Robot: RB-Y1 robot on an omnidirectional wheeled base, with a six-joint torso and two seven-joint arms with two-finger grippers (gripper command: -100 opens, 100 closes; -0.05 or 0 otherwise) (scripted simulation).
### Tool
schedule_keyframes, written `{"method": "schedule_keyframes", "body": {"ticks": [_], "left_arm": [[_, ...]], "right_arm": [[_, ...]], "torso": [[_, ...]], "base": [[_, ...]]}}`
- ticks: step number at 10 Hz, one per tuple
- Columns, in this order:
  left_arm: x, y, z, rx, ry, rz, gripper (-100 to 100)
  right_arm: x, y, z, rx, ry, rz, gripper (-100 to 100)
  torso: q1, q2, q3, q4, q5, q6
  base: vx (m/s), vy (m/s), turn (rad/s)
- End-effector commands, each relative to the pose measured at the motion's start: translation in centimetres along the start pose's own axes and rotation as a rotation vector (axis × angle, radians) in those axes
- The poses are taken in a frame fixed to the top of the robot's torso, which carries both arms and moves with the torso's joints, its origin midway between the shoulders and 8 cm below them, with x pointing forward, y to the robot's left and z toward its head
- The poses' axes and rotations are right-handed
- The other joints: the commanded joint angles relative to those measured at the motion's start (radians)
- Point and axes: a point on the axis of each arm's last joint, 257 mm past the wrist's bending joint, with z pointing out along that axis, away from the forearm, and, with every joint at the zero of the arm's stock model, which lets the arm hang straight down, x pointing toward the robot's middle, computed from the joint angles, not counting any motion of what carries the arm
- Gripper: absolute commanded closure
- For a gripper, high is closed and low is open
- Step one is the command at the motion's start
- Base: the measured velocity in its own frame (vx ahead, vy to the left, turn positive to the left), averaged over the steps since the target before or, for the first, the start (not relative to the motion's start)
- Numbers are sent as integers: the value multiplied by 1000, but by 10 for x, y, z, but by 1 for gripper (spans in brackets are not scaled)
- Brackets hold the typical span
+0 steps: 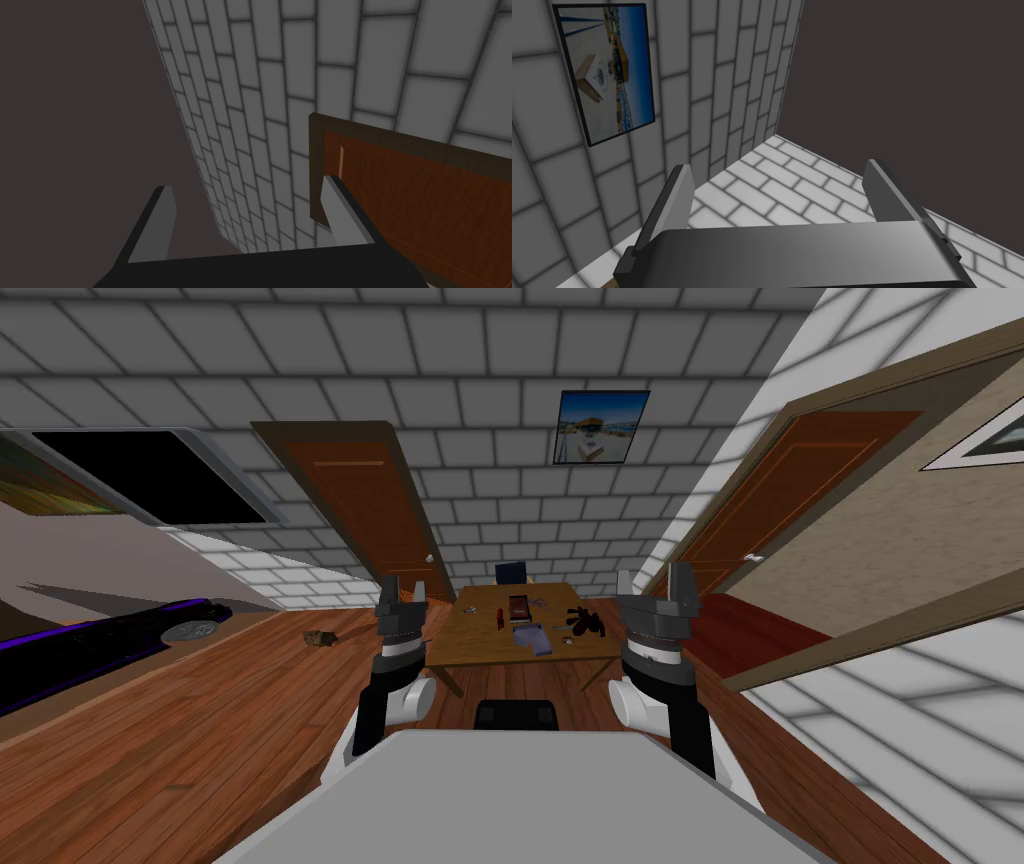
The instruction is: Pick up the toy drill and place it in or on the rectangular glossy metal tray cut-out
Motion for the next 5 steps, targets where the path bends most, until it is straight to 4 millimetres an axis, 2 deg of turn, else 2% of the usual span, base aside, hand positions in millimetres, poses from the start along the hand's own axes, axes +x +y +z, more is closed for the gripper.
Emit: {"method": "schedule_keyframes", "body": {"ticks": [1,4,5], "left_arm": [[1,13,1,-36,27,23,-100],[-2,42,5,-117,58,72,-100],[-2,43,5,-120,59,72,-100]], "right_arm": [[0,0,0,0,0,0,0],[0,0,0,0,0,0,0],[0,0,0,0,0,0,0]], "torso": [[0,0,0,0,0,0],[-1,1,1,0,0,0],[-1,2,1,0,0,0]], "base": [[-10,-6,-90],[-24,-14,-100],[-22,-16,-42]]}}
